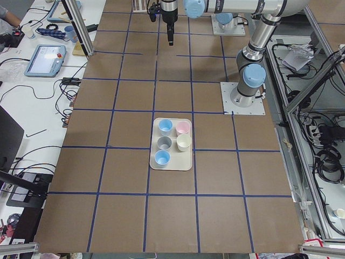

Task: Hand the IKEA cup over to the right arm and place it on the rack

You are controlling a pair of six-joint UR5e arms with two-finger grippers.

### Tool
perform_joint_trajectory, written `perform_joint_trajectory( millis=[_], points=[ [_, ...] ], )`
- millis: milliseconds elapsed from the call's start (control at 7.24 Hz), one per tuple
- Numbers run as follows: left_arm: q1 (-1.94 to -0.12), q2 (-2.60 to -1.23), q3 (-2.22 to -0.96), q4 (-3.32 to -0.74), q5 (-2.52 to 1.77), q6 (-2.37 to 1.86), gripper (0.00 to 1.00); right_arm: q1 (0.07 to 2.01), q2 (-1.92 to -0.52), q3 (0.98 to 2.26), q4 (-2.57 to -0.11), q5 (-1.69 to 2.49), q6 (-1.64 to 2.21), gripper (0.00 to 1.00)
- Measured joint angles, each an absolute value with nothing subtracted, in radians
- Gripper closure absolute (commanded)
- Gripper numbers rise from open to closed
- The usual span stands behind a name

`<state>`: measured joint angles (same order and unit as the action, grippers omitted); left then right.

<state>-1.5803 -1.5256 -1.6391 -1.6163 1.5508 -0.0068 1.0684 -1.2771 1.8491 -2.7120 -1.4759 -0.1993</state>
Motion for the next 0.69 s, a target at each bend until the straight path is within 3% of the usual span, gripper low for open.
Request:
perform_joint_trajectory(
  millis=[138, 276, 691],
  points=[
    [-1.580, -1.525, -1.640, -1.616, 1.551, -0.006, 0.00, 1.068, -1.260, 1.849, -2.738, -1.477, -0.198, 0.29],
    [-1.580, -1.523, -1.642, -1.616, 1.551, -0.005, 0.00, 1.068, -1.248, 1.848, -2.759, -1.477, -0.196, 0.00],
    [-1.579, -1.518, -1.650, -1.611, 1.551, 0.000, 0.00, 1.068, -1.247, 1.848, -2.770, -1.479, -0.194, 0.00]
  ],
)
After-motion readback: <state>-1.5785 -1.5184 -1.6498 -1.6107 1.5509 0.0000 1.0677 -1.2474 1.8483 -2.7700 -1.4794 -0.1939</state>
